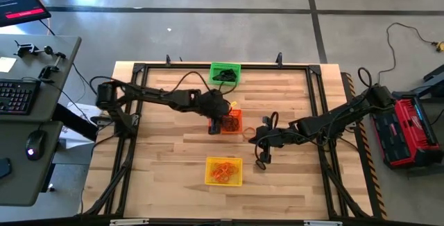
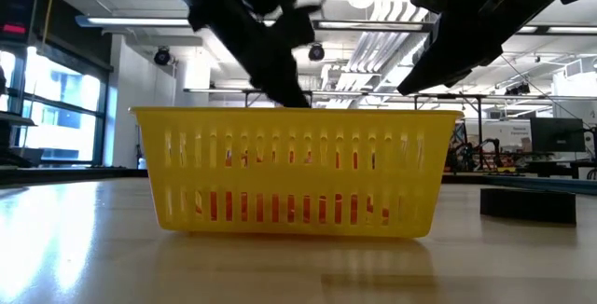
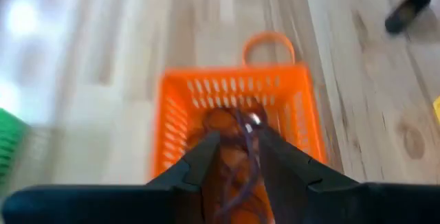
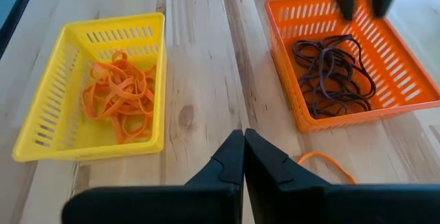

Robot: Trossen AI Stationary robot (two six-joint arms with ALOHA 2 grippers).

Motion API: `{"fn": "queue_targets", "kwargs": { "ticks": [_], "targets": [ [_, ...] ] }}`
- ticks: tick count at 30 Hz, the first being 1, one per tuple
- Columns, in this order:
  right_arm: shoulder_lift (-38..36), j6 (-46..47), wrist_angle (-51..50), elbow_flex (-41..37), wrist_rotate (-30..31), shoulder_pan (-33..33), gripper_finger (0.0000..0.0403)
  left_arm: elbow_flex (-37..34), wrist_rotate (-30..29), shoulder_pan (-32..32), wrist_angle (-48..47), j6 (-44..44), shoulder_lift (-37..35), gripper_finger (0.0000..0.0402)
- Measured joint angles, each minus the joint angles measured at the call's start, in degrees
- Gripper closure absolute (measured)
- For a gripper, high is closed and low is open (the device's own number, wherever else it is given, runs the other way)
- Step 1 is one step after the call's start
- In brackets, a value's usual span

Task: Sort rubber bands into baskets
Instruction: Put the black rubber band into the green bin

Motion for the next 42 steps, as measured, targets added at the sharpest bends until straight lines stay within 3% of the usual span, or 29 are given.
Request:
{"fn": "queue_targets", "kwargs": {
  "ticks": [4,12,20,31,42],
  "targets": [
    [0.0,0.4,-0.4,0.0,-0.7,0.0,0.0403,-3.5,-2.2,-2.8,5.9,0.4,-5.2,0.0337],
    [0.0,2.1,-0.3,0.0,-1.4,0.0,0.0403,-19.2,-2.2,-6.5,26.7,-3.4,-14.9,0.0396],
    [0.0,12.1,-4.1,0.0,-2.9,2.5,0.0389,-29.5,-2.2,-8.4,36.2,-6.1,-22.8,0.04],
    [4.4,25.1,-9.6,1.1,-2.7,9.4,0.0306,-33.1,-2.6,-8.5,36.3,-6.6,-26.9,0.0401],
    [20.9,29.9,-30.2,17.9,-3.2,10.5,0.0299,-33.1,-2.7,-8.5,36.1,-6.9,-26.9,0.0401]
  ]
}}
